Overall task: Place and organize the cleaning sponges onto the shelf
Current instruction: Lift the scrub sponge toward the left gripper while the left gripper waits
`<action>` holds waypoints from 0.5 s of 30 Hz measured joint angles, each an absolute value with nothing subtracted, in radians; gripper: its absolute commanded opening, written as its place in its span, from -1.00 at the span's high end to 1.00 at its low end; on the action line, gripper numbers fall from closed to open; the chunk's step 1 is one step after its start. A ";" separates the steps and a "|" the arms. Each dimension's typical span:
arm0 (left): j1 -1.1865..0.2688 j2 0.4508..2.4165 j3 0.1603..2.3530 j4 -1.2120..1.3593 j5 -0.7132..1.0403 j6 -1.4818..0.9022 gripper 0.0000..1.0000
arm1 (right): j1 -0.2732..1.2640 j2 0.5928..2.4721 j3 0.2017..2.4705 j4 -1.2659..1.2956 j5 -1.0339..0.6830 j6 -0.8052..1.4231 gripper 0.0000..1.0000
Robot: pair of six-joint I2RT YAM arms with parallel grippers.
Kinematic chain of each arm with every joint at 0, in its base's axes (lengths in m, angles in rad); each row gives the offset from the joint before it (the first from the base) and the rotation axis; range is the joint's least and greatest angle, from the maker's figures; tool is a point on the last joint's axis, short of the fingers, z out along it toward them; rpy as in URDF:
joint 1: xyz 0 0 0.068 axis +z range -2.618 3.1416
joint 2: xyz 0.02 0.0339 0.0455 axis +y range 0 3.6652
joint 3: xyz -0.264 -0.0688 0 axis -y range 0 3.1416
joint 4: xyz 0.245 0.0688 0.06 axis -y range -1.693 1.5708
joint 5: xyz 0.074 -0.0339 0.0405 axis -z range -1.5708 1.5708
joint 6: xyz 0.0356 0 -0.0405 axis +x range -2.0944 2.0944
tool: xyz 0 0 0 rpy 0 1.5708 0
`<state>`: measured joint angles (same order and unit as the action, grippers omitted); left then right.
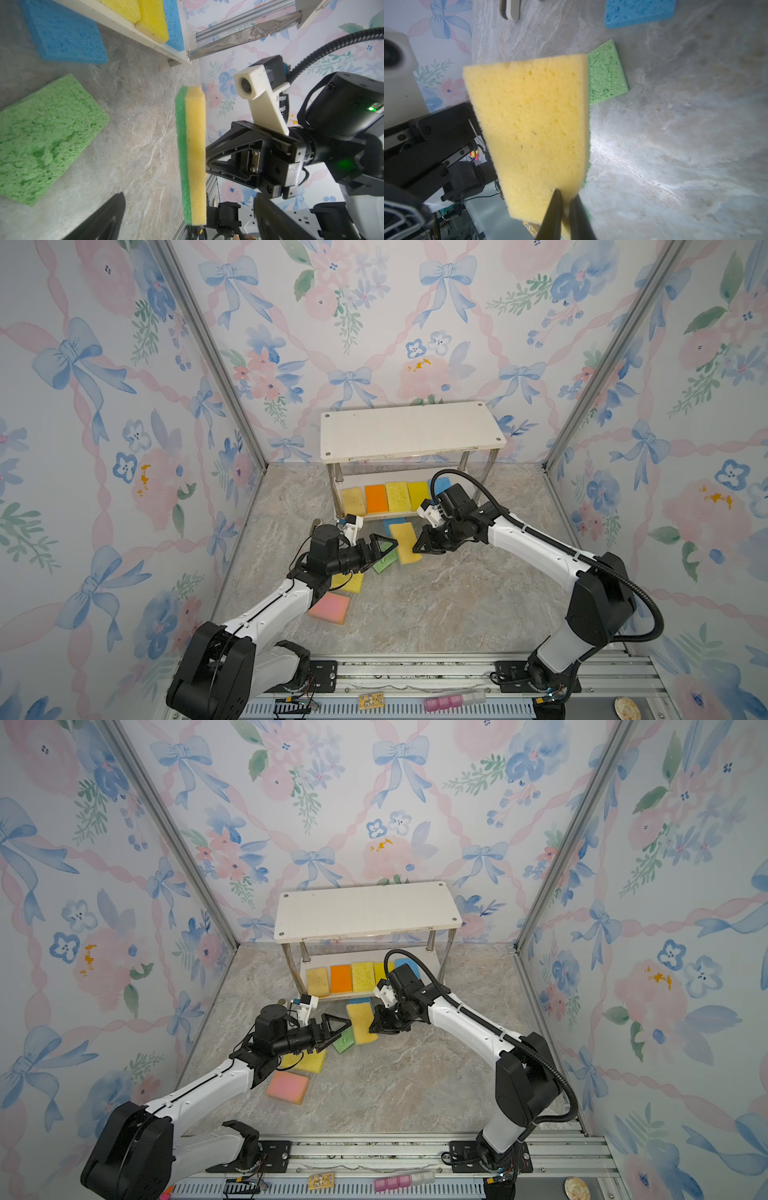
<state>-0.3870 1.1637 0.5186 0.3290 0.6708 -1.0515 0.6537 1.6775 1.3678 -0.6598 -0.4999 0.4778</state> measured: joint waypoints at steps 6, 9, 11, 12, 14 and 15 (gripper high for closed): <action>-0.387 1.142 0.515 0.336 0.656 -1.060 -0.33 | 0.685 1.704 1.393 -0.670 -0.541 0.476 0.76; -0.387 1.140 0.514 0.344 0.643 -1.067 -0.03 | 0.690 1.704 1.396 -0.677 -0.547 0.470 0.76; -0.387 1.140 0.514 0.345 0.640 -1.071 0.27 | 0.691 1.704 1.396 -0.680 -0.547 0.470 0.75; -0.387 1.142 0.514 0.346 0.637 -1.069 0.37 | 0.691 1.704 1.396 -0.680 -0.547 0.470 0.75; -0.387 1.150 0.514 0.349 0.636 -1.070 0.57 | 0.693 1.704 1.396 -0.680 -0.547 0.470 0.75; -0.387 1.154 0.514 0.350 0.635 -1.069 0.63 | 0.695 1.704 1.396 -0.680 -0.546 0.470 0.74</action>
<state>-0.3870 1.1542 0.5144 0.3500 0.6350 -1.0691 0.6949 1.7039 1.3960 -0.6800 -0.5465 0.4702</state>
